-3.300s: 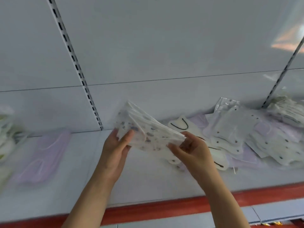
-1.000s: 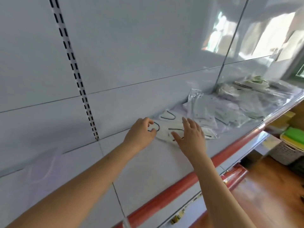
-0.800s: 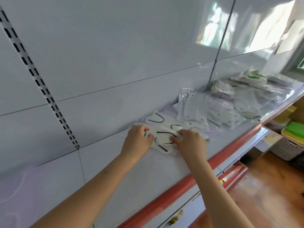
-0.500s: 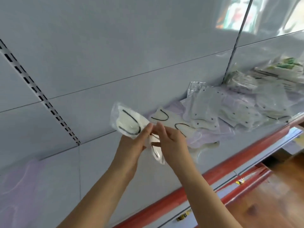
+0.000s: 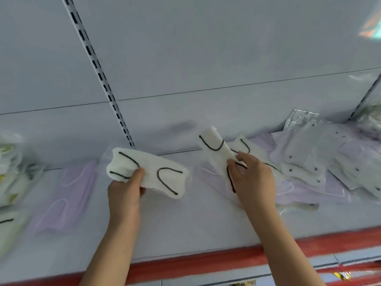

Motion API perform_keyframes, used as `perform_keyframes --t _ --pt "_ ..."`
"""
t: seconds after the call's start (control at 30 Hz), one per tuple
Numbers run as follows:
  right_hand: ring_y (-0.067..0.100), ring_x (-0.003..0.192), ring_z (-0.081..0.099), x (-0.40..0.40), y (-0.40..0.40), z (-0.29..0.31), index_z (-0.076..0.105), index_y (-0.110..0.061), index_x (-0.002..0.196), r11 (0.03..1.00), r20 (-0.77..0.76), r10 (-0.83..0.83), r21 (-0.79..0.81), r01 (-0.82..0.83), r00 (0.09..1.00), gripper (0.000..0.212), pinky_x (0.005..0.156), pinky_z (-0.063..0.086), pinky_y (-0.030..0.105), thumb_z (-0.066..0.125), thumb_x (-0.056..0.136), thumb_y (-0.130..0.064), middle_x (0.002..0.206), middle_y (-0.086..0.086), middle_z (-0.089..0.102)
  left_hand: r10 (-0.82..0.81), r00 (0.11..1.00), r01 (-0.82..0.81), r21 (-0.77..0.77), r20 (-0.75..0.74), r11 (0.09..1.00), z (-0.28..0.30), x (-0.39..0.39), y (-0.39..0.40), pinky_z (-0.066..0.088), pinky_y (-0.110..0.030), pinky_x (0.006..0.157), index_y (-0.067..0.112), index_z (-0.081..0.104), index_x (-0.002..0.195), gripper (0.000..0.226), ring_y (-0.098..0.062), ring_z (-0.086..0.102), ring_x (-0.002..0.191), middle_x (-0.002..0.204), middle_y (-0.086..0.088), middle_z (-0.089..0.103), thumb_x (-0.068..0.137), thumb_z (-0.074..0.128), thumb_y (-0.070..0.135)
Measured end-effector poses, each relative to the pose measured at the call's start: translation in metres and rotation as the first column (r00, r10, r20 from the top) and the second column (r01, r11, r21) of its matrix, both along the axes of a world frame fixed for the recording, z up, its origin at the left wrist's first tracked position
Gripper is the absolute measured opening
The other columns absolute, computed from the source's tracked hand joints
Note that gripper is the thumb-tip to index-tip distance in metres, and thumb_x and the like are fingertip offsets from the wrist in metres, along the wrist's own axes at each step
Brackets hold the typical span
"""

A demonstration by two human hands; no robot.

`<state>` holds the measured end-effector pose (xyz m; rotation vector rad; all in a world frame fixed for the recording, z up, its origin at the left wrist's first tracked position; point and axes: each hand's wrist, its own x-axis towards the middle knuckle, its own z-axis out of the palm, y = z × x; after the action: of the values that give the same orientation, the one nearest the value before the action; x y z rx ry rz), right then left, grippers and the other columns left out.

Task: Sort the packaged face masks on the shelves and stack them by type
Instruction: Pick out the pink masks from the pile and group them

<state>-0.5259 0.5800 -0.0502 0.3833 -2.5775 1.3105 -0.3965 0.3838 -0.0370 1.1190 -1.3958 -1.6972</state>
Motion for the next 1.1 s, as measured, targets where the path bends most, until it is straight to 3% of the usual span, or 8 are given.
perform_keyframes --t 0.1,0.3,0.4,0.53,0.73,0.87,0.97,1.1 --pt "0.005 0.07 0.059 0.015 -0.005 0.02 0.064 -0.026 0.091 0.968 0.093 0.183 -0.19 -0.163 0.979 0.005 0.058 0.041 0.014 0.062 0.093 -0.031 0.076 -0.014 0.066 -0.113 0.993 0.113 -0.034 -0.013 0.993 0.006 -0.001 0.022 0.055 -0.034 0.079 0.024 0.069 0.093 0.009 -0.022 0.07 0.095 0.091 0.003 0.075 0.097 0.066 0.016" --pt "0.014 0.12 0.052 0.034 -0.02 0.007 0.058 -0.024 0.134 0.814 0.034 0.58 0.012 -0.581 0.814 0.039 0.098 0.044 0.029 0.057 0.098 -0.038 0.131 -0.01 0.062 -0.296 0.951 0.304 0.107 -0.088 0.947 0.019 -0.028 0.066 0.053 -0.037 0.083 0.017 0.074 0.103 0.033 -0.023 0.074 0.095 0.099 -0.01 0.079 0.095 0.062 0.046" --pt "0.022 0.129 0.049 -0.003 0.006 0.001 0.054 -0.018 0.138 0.92 -0.014 0.336 0.219 -0.325 0.942 0.047 0.103 0.039 0.036 0.052 0.099 -0.043 0.138 -0.001 0.059 -0.159 0.984 0.168 0.11 -0.084 0.98 0.021 -0.027 0.059 0.056 -0.032 0.07 0.019 0.072 0.102 0.012 -0.022 0.076 0.088 0.093 -0.003 0.079 0.096 0.068 0.028" --pt "0.023 0.137 0.04 -0.043 0.042 -0.008 0.055 -0.012 0.129 0.747 0.147 0.019 0.656 -0.112 0.989 0.048 0.119 0.019 0.042 0.043 0.1 -0.049 0.135 0.004 0.056 -0.159 0.985 0.168 0.162 -0.066 0.972 0.021 -0.025 0.062 0.054 -0.032 0.067 0.02 0.071 0.1 0.009 -0.015 0.074 0.076 0.08 0.004 0.079 0.095 0.069 0.027" --pt "0.02 0.123 0.054 -0.036 0.044 -0.003 0.066 -0.013 0.098 0.86 0.034 0.032 0.509 -0.044 0.999 0.04 0.118 0.018 0.035 0.031 0.107 -0.032 0.106 0.003 0.069 -0.235 0.972 0.233 0.119 0.004 0.965 0.019 -0.031 0.078 0.056 -0.036 0.081 0.02 0.071 0.097 0.011 -0.02 0.072 0.089 0.089 0.0 0.078 0.099 0.061 0.025" --pt "0.03 0.075 0.053 0.001 0.039 0.022 0.051 -0.013 0.093 0.972 0.011 0.161 0.174 -0.161 0.987 0.024 0.061 0.032 0.033 0.037 0.105 -0.028 0.076 0.0 0.055 -0.325 0.944 0.33 0.107 -0.064 0.938 0.024 -0.034 0.092 0.055 -0.032 0.075 0.022 0.069 0.099 0.024 -0.012 0.074 0.083 0.085 0.006 0.079 0.105 0.05 0.033" --pt "0.024 0.11 0.058 0.04 0.024 0.034 0.054 -0.015 0.127 0.852 0.009 0.496 0.188 -0.489 0.868 0.029 0.086 0.047 0.034 0.042 0.104 -0.03 0.119 0.004 0.061 -0.442 0.892 0.45 0.092 -0.096 0.888 0.027 -0.038 0.106 0.055 -0.037 0.088 0.018 0.074 0.105 0.044 -0.018 0.074 0.098 0.099 -0.007 0.079 0.094 0.055 0.056" --pt "0.006 0.137 0.043 0.021 0.044 0.029 0.056 -0.022 0.139 0.757 0.04 0.646 0.092 -0.647 0.762 0.043 0.112 0.036 0.027 0.048 0.101 -0.043 0.147 -0.01 0.051 -0.339 0.937 0.344 0.05 -0.081 0.938 0.023 -0.04 0.101 0.057 -0.037 0.082 0.017 0.072 0.105 0.011 -0.023 0.075 0.094 0.095 -0.004 0.08 0.098 0.063 0.017"
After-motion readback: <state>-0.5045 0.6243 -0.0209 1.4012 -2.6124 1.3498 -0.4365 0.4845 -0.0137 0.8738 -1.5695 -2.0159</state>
